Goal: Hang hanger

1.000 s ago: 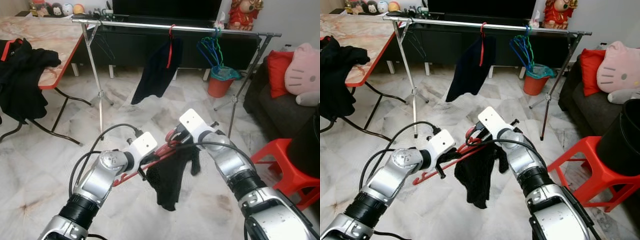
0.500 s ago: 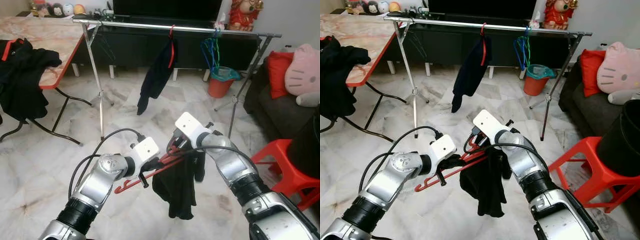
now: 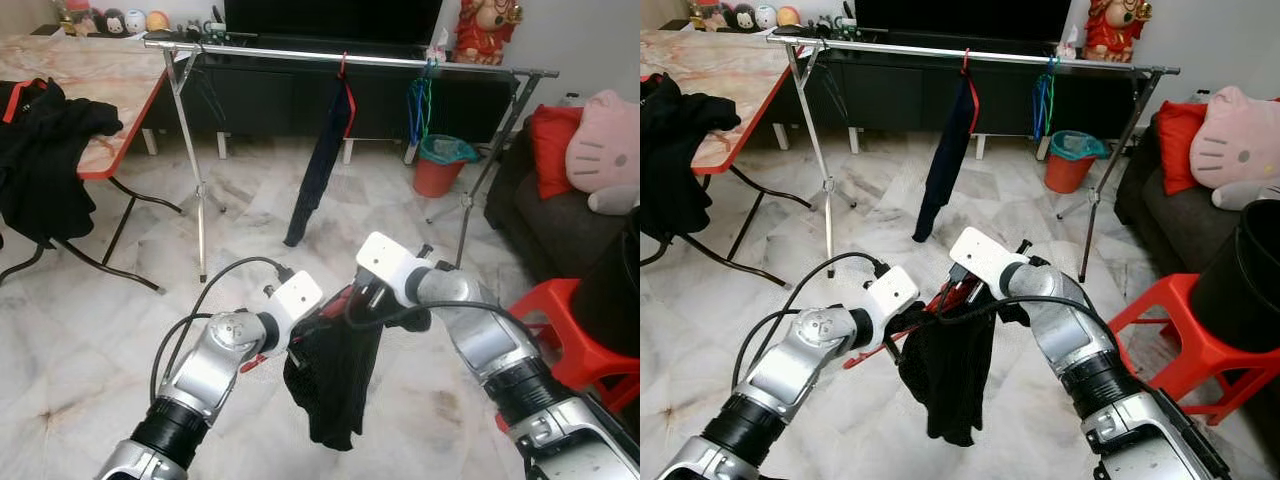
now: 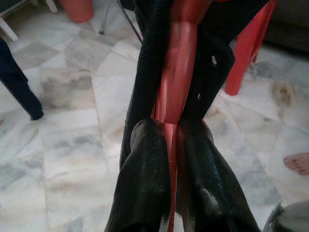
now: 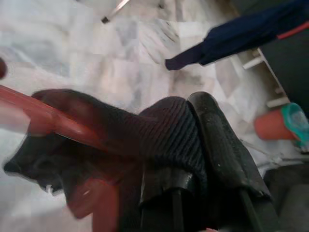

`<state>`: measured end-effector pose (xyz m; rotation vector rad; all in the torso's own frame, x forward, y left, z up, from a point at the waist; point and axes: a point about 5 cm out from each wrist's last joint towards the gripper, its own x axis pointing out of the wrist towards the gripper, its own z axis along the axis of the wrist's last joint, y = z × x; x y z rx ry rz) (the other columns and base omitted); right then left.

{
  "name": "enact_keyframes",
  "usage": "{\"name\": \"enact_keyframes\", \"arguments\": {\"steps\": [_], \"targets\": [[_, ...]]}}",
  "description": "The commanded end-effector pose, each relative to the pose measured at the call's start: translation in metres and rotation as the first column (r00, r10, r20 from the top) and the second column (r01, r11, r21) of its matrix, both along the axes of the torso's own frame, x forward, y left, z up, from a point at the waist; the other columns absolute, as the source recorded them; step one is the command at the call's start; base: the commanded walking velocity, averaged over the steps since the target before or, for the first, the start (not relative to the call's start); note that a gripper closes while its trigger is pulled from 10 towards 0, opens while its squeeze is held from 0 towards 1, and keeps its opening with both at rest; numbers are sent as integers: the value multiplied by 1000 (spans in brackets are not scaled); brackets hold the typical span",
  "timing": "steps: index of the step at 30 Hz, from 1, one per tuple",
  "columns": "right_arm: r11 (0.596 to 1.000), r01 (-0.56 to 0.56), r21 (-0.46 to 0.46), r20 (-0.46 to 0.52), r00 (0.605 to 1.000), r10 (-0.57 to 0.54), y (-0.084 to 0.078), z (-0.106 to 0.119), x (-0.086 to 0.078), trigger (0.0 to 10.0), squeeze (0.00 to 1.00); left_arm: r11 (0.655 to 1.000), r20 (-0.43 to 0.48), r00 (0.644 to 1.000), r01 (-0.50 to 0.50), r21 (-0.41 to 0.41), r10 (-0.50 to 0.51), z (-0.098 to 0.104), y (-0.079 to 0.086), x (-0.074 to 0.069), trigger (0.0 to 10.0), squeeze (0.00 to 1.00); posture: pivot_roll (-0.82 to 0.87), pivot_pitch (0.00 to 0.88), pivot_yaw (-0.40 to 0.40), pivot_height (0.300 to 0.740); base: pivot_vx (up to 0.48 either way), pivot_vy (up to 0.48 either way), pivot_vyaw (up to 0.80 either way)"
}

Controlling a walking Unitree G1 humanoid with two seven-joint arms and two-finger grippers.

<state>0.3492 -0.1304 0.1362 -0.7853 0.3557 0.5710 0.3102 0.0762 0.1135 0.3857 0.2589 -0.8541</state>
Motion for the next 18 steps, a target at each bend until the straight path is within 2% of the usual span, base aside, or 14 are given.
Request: {"name": "enact_keyframes", "arguments": {"steps": [1,5,6,8,13,14,18], "targets": [[1000,13,-23,-5,1000,-13,-2,-2,-2,10000,0,999,92,996,4,-41,0,22,-4,9,10000,0,-12,0,-117,740,0,0,0],[1000,7,5,6,1000,-7,0,3,-4,10000,0,999,85,996,-11,-52,15,22,-4,9,10000,0,-19,0,-114,740,0,0,0],[999,-16,43,7,1000,15,8,7,-8,10000,0,998,71,997,-18,-67,23,21,-5,9,10000,0,-21,0,-114,740,0,0,0],[997,-43,57,1,999,43,14,8,-13,10000,0,996,65,997,-31,-79,36,21,-8,10,10000,0,-21,0,-114,740,0,0,0],[995,-74,65,6,997,73,18,6,-16,10000,0,993,49,998,-27,-114,33,22,-11,10,10000,0,-23,0,-115,740,0,0,0],[994,-91,66,14,996,91,19,6,-17,10000,0,991,28,1000,-1,-132,5,22,-13,7,10000,0,-22,0,-115,740,0,0,0],[994,-87,64,25,996,86,15,10,-15,10000,0,993,7,1000,23,-112,-22,16,-13,3,10000,0,-24,0,-115,740,0,0,0]]}}
